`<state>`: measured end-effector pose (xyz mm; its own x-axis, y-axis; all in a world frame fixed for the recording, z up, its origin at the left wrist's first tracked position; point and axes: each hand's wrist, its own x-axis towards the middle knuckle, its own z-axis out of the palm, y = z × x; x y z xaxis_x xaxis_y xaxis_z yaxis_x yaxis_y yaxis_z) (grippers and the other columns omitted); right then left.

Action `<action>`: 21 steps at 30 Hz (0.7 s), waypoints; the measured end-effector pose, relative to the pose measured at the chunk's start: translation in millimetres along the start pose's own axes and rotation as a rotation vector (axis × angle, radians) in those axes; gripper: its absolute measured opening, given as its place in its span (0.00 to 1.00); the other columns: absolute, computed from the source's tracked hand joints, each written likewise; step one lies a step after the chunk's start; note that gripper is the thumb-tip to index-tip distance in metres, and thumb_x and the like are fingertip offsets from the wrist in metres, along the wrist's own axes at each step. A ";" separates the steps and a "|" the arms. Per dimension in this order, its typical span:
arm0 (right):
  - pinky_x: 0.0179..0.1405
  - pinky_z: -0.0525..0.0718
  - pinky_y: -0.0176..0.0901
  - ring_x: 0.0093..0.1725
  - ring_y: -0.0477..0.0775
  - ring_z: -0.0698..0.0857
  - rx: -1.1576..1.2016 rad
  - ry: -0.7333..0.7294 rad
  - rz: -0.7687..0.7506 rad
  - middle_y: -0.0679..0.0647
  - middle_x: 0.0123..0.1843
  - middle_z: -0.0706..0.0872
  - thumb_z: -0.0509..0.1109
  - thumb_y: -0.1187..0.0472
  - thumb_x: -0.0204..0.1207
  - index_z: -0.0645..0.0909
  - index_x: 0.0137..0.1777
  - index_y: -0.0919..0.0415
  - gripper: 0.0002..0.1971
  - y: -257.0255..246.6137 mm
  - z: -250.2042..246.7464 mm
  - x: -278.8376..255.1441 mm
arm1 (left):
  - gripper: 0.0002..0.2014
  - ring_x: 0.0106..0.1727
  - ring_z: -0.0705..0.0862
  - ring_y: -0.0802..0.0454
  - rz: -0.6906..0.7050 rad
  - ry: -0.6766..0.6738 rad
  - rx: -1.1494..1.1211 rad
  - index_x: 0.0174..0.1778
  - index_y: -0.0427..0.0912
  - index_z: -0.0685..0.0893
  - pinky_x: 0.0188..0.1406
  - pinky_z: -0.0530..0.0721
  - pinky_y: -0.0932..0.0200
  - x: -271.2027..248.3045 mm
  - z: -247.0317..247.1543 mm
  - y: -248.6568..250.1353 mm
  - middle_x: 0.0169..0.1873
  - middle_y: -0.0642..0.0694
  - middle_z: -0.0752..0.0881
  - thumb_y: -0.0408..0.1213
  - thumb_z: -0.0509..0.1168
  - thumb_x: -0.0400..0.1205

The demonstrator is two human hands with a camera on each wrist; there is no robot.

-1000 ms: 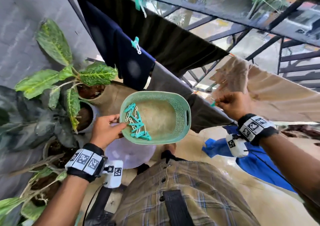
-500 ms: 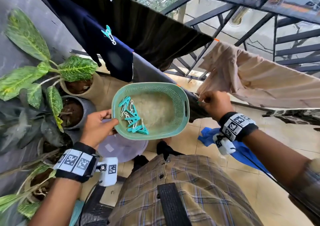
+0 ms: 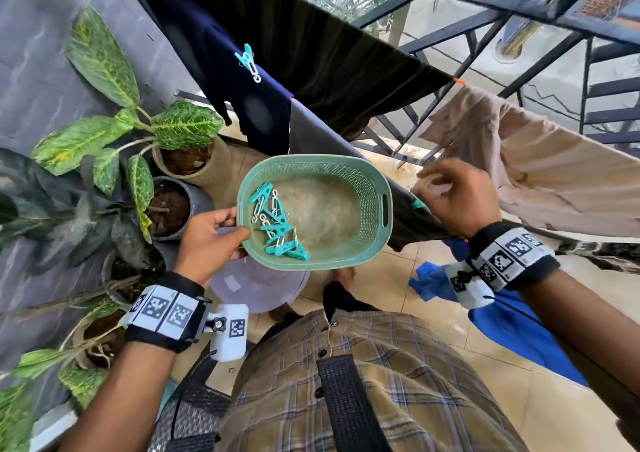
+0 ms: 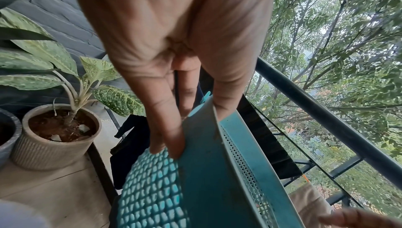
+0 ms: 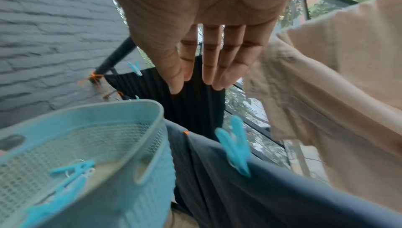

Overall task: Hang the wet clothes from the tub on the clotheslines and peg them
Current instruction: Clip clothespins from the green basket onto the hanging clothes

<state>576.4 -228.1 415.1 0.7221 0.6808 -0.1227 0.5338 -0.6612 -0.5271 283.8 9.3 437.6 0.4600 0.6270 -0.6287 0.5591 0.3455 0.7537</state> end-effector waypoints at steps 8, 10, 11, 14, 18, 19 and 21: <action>0.45 0.87 0.50 0.40 0.47 0.88 -0.009 -0.249 -0.298 0.43 0.41 0.90 0.74 0.47 0.75 0.87 0.46 0.47 0.06 -123.0 -4.5 3.7 | 0.18 0.47 0.92 0.51 0.064 0.002 0.021 0.48 0.49 0.90 0.40 0.91 0.53 -15.5 -12.2 -4.4 0.43 0.50 0.94 0.19 0.67 0.79; 0.46 0.86 0.48 0.44 0.50 0.88 -0.137 -0.360 -0.374 0.43 0.42 0.90 0.72 0.46 0.76 0.87 0.47 0.46 0.07 -151.8 8.6 4.8 | 0.16 0.50 0.92 0.48 0.082 0.002 0.046 0.49 0.49 0.91 0.47 0.91 0.46 -17.3 -17.1 -9.8 0.46 0.49 0.93 0.22 0.69 0.78; 0.47 0.86 0.47 0.46 0.52 0.88 -0.193 -0.399 -0.399 0.44 0.44 0.91 0.71 0.45 0.76 0.87 0.48 0.46 0.08 -163.9 17.4 6.1 | 0.16 0.51 0.92 0.46 0.091 0.003 0.048 0.50 0.49 0.91 0.48 0.91 0.44 -19.0 -19.5 -12.3 0.46 0.48 0.93 0.23 0.69 0.77; 0.52 0.84 0.45 0.53 0.56 0.87 -0.295 -0.458 -0.413 0.47 0.51 0.91 0.71 0.44 0.76 0.87 0.54 0.45 0.11 -190.4 47.6 6.2 | 0.15 0.50 0.92 0.44 0.121 0.014 0.044 0.48 0.51 0.92 0.44 0.91 0.41 -27.7 -25.4 -18.1 0.46 0.47 0.93 0.25 0.70 0.76; 0.56 0.79 0.43 0.60 0.56 0.85 -0.345 -0.502 -0.419 0.50 0.57 0.90 0.72 0.48 0.76 0.84 0.66 0.49 0.19 -210.6 79.0 -3.9 | 0.16 0.51 0.92 0.43 0.145 -0.009 0.001 0.52 0.48 0.91 0.47 0.90 0.35 -43.0 -31.6 -25.9 0.46 0.46 0.93 0.23 0.70 0.76; 0.56 0.79 0.43 0.60 0.57 0.85 -0.346 -0.508 -0.436 0.50 0.57 0.90 0.72 0.50 0.76 0.83 0.68 0.48 0.19 -214.6 83.1 -7.7 | 0.16 0.50 0.92 0.44 0.147 -0.015 -0.006 0.51 0.48 0.91 0.47 0.90 0.36 -46.1 -33.1 -28.2 0.46 0.46 0.93 0.22 0.70 0.76; 0.56 0.80 0.45 0.59 0.58 0.85 -0.370 -0.524 -0.479 0.51 0.59 0.89 0.71 0.53 0.77 0.80 0.70 0.46 0.21 -221.6 91.1 -17.5 | 0.15 0.49 0.92 0.44 0.156 -0.032 -0.016 0.48 0.47 0.91 0.47 0.90 0.35 -53.3 -36.3 -34.2 0.45 0.45 0.93 0.22 0.70 0.76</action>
<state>405.4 -64.8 457.5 0.1259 0.9161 -0.3807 0.9113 -0.2584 -0.3206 215.1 -10.6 452.2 0.5622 0.6515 -0.5094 0.4683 0.2569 0.8454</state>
